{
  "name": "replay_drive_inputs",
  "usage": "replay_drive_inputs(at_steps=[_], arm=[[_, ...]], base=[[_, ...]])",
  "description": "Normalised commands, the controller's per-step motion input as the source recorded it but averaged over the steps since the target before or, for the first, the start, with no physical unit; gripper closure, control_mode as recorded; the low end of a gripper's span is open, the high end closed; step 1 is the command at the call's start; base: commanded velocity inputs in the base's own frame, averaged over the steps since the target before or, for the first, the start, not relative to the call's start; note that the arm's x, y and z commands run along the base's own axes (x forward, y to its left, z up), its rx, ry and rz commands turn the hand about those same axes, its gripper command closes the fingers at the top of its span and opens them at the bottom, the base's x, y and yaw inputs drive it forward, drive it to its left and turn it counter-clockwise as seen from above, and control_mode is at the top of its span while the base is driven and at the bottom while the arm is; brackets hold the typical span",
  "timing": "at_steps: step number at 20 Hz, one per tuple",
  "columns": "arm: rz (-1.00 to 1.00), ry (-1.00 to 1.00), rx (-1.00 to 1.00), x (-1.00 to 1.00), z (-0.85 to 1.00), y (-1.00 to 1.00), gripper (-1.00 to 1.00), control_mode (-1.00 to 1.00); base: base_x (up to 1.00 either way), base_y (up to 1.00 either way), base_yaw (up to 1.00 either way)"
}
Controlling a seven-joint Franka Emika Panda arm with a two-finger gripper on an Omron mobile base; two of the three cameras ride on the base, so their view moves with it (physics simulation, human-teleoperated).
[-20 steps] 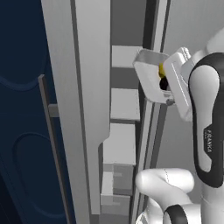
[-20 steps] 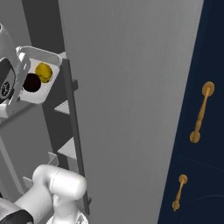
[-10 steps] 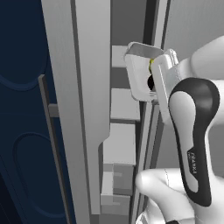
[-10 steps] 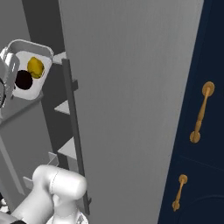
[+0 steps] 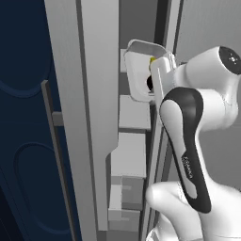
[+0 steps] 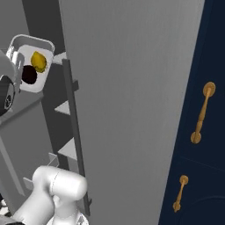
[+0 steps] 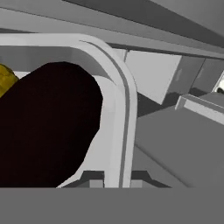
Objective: Take the meat container that has the steak and place it on the second highest rack of the freezer. Then take the vegetable container that has the avocado and lemon and place it on the highest rack of the freezer.
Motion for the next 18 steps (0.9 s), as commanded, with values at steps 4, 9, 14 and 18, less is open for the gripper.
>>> replay_drive_inputs(at_steps=[4,9,14,18], arm=[[0.0,0.0,0.0,0.89,0.0,-0.01,1.0,-1.0],[0.0,0.0,0.0,0.94,0.0,-0.11,1.0,-1.0],[0.0,0.0,0.0,0.93,0.02,-0.09,1.0,-1.0],[0.0,0.0,0.0,0.72,0.03,0.0,1.0,-1.0]], base=[[0.0,0.0,0.0],[0.0,0.0,0.0],[0.0,0.0,0.0],[0.0,0.0,0.0]])
